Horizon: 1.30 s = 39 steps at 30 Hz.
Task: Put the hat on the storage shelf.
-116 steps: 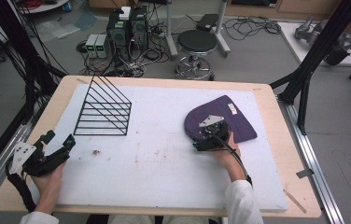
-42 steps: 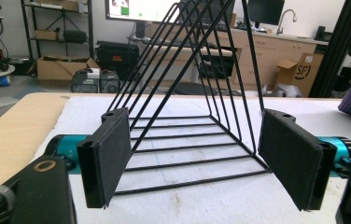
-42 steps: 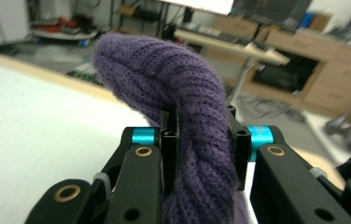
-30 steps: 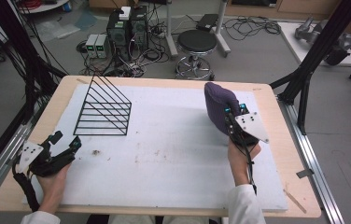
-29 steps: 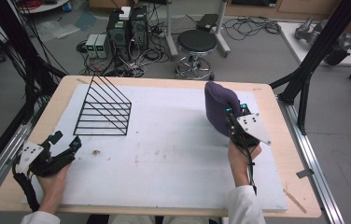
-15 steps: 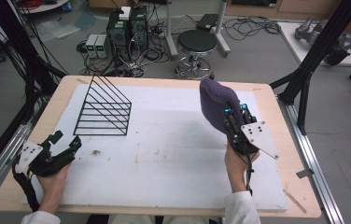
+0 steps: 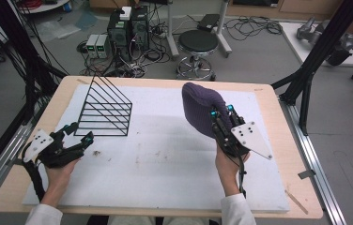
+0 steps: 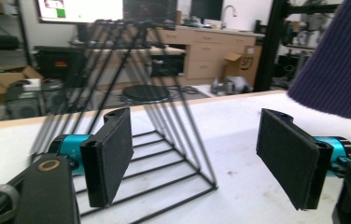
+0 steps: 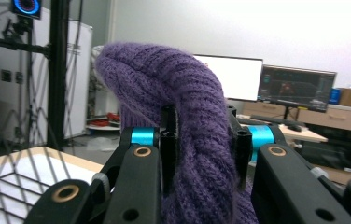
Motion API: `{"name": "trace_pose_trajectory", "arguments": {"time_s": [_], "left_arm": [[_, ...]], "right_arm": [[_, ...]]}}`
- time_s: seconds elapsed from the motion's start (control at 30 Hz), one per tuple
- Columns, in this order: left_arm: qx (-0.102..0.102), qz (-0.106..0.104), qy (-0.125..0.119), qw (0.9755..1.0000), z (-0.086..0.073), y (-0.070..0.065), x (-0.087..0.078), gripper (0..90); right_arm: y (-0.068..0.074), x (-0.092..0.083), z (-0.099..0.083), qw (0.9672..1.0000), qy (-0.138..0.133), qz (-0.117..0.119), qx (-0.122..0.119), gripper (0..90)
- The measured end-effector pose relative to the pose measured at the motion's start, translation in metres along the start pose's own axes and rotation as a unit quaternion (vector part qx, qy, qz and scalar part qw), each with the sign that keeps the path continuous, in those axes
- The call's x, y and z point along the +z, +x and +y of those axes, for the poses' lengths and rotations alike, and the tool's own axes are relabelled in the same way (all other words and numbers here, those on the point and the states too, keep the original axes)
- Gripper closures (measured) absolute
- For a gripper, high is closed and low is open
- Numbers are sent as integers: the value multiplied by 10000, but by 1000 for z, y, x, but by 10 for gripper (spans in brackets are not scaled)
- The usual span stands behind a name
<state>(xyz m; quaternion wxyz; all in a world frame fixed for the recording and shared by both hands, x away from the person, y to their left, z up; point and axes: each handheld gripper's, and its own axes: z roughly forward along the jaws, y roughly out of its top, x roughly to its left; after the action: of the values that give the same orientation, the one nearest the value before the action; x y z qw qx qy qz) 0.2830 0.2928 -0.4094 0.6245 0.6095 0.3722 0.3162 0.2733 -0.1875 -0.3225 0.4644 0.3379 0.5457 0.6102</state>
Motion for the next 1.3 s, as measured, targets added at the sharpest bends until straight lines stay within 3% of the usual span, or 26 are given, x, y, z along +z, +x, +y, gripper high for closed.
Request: {"name": "trace_pose_trajectory", "arguments": {"time_s": [0.17,0.33,0.5,0.6,0.73,1.0,1.17,1.3], "left_arm": [[25,-166,-31,9999,4,-10,15,271],[218,-225,-19,9995,6,-21,26,271],[207,-375,-27,9991,11,-30,40,273],[342,-425,37,9985,15,-38,47,268],[575,-517,157,9969,18,-48,55,255],[579,-972,125,9935,18,-64,71,248],[624,-1232,227,9901,15,-69,77,249],[655,-1276,229,9894,14,-71,78,250]], "right_arm": [[5,1,2,9998,-5,174,122,728],[13,2,2,9993,-13,339,151,728],[21,3,3,9986,-26,500,153,727],[28,4,4,9978,-22,639,179,725],[36,6,4,9968,12,797,73,723],[52,7,6,9938,5,1110,87,722],[61,8,8,9910,-4,1333,149,721],[71,9,8,9884,10,1512,117,721]]}}
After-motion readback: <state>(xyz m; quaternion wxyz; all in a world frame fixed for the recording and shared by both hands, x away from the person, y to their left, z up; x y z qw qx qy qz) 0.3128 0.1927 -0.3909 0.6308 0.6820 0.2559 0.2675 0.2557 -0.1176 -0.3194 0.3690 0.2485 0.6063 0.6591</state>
